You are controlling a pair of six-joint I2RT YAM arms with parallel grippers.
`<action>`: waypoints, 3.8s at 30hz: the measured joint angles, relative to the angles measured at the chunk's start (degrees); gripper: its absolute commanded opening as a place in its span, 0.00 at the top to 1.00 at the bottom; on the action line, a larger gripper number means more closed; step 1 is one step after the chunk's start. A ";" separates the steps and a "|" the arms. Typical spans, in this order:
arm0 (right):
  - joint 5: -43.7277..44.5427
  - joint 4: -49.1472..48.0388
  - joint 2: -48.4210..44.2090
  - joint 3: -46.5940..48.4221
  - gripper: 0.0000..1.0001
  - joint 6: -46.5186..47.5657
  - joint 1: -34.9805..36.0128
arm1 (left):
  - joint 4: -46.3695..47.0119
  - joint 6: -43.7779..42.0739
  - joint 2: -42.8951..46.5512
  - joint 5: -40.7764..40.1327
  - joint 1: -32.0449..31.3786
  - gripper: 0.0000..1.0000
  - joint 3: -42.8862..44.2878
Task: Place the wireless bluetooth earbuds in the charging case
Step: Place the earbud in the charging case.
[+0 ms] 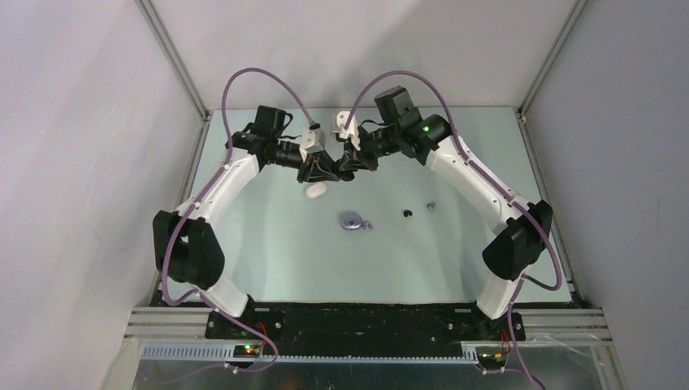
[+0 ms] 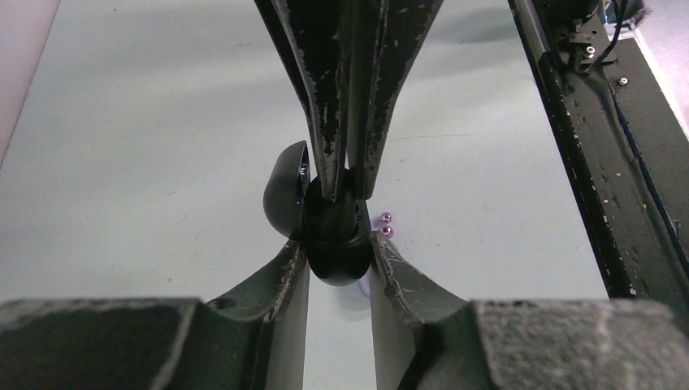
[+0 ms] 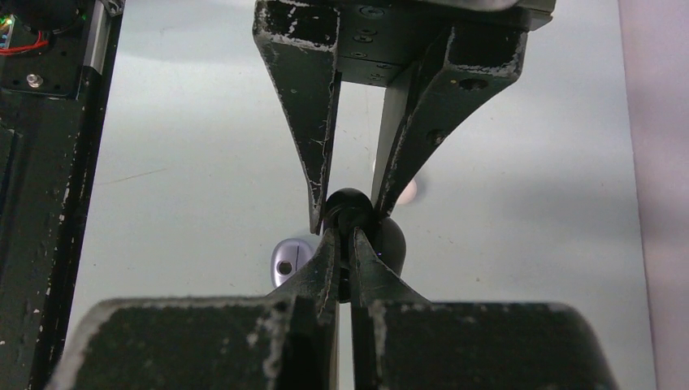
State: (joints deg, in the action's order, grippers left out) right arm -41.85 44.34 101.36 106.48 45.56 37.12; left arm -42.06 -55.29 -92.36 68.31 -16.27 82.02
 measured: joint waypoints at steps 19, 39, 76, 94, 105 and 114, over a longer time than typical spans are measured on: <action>0.39 -1.25 0.00 -2.27 1.00 1.05 -0.09 | 0.87 1.90 -0.37 -0.57 0.00 1.00 0.00; -3.39 -9.01 -1.16 -7.65 0.71 -1.57 -1.33 | 0.74 1.70 -0.37 0.22 1.38 1.00 0.00; 1.88 -13.18 -6.62 -11.65 0.44 -5.22 -2.56 | -2.62 -2.34 -0.37 3.65 1.46 1.00 0.59; 4.44 -13.27 -4.48 -11.93 0.46 -3.52 -0.59 | -3.67 -2.84 -0.37 3.17 1.46 1.00 0.72; 5.66 -13.33 -4.04 -11.96 0.48 -3.32 -0.02 | -3.72 -2.84 -0.37 2.69 1.57 1.00 0.72; 7.98 -13.33 -3.04 -11.93 0.48 -2.19 1.46 | -5.46 -3.85 -0.37 0.72 1.79 1.00 0.72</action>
State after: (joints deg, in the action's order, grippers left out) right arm -33.87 31.00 98.32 94.54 43.38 38.59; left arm -47.53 -59.13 -92.73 69.04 -14.48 82.74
